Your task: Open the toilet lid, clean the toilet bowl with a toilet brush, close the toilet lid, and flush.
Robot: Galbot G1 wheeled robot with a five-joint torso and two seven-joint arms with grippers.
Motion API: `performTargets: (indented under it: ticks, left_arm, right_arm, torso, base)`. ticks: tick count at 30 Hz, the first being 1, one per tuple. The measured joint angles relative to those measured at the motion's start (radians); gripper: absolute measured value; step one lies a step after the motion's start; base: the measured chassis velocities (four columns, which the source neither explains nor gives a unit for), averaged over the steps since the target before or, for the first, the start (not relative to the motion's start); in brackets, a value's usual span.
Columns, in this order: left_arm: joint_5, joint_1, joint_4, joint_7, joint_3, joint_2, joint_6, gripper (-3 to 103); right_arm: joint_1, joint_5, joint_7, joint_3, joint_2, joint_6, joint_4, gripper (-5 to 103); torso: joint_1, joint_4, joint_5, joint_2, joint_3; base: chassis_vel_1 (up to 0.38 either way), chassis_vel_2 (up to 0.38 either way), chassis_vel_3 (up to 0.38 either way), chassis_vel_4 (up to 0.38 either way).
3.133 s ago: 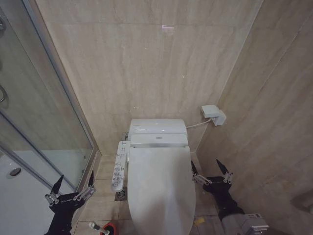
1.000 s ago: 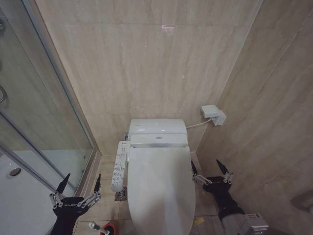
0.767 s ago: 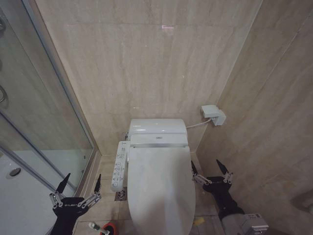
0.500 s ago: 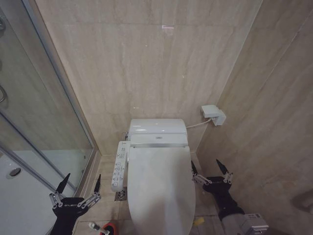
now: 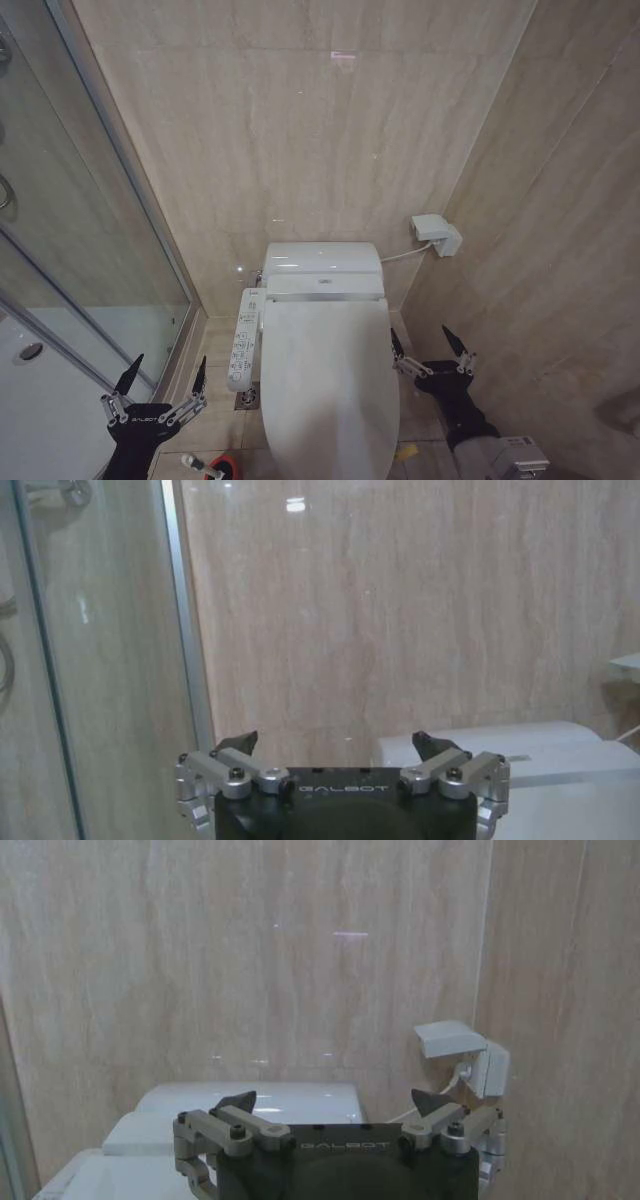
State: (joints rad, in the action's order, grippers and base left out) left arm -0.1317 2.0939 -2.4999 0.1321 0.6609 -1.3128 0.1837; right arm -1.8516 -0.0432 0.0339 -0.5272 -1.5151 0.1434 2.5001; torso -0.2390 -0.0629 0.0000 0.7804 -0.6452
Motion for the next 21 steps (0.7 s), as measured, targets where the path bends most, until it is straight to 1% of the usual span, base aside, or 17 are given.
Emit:
performTargets:
  ticks: [13,18,21]
  left_arm:
    - [0.0,0.0,0.0,0.0,0.0,0.0,0.0,100]
    - [0.0,0.0,0.0,0.0,0.0,0.0,0.0,100]
    - [0.0,0.0,0.0,0.0,0.0,0.0,0.0,100]
  right_arm:
    - [0.0,0.0,0.0,0.0,0.0,0.0,0.0,100]
    - [0.0,0.0,0.0,0.0,0.0,0.0,0.0,100]
    - [0.0,0.0,0.0,0.0,0.0,0.0,0.0,100]
  torso:
    - [0.0,0.0,-0.0001,0.0,0.0]
    - [0.0,0.0001,-0.0002,0.0,0.0]
    - [0.0,-0.0002,0.0,0.0,0.0]
  base:
    - [0.0,0.0,0.0,0.0]
    - [0.062,-0.058,-0.068,0.063]
    - [0.133,-0.132,-0.144,0.115]
